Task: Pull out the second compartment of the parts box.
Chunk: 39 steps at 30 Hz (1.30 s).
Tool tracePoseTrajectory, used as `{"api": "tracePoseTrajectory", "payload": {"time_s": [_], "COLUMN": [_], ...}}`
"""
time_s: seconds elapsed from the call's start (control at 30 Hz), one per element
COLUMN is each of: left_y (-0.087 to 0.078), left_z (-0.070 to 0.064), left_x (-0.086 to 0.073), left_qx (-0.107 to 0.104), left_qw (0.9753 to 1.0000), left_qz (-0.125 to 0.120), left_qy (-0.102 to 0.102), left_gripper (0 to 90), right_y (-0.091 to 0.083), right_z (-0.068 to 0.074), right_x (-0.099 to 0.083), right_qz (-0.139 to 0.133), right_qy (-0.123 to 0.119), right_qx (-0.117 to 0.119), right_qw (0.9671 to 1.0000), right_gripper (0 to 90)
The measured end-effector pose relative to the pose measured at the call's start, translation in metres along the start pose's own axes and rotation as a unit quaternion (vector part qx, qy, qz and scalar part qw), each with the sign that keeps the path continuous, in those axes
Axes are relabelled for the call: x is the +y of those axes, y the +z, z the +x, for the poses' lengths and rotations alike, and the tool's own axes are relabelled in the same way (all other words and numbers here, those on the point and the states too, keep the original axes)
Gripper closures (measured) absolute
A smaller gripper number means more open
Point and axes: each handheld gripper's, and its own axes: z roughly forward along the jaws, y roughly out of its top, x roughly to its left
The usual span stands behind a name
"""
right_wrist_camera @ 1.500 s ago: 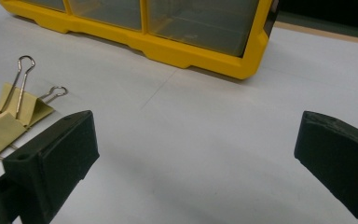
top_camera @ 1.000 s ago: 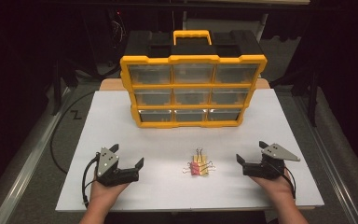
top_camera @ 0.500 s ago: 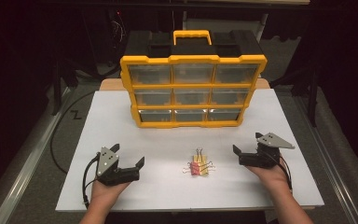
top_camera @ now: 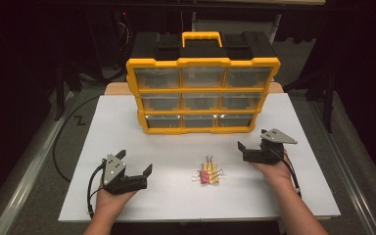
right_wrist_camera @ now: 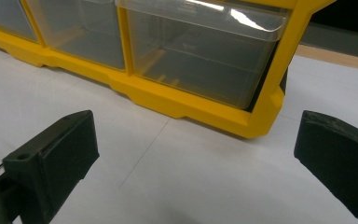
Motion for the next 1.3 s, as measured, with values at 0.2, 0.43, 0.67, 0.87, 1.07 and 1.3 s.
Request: {"api": "tracePoseTrajectory", "payload": {"time_s": [0.2,0.43,0.67,0.87,1.07,1.3], "left_y": [0.0,0.0,0.001,0.001,0.003,0.003], "left_z": [0.0,0.002,0.005,0.005,0.008,0.008], "left_x": [0.0,-0.002,-0.003,-0.003,-0.005,-0.005], "left_qx": [0.006,0.013,0.013,0.01,0.008,0.016], "left_qw": [1.0,0.9999,0.9998,0.9998,0.9995,0.9994], "left_qz": [0.004,0.0,0.01,0.017,0.025,0.025], "left_qy": [0.003,0.001,-0.007,-0.01,-0.017,-0.016], "left_gripper": [0.1,0.1,0.2,0.1,0.1,0.1], "right_y": [0.001,-0.016,-0.029,-0.029,-0.027,-0.025], "right_z": [-0.006,-0.014,-0.017,-0.014,-0.012,-0.011], "right_x": [0.001,-0.006,-0.023,-0.023,-0.024,-0.025], "right_qz": [0.003,0.014,0.022,0.025,0.03,0.038], "right_qy": [-0.001,-0.02,-0.016,-0.031,-0.038,-0.055], "right_qx": [-0.009,-0.019,-0.021,-0.028,-0.031,-0.032], "right_qw": [1.0,0.9995,0.9994,0.9988,0.9983,0.9973], "right_gripper": [0.8,0.7,0.7,0.7,0.7,0.7]}}
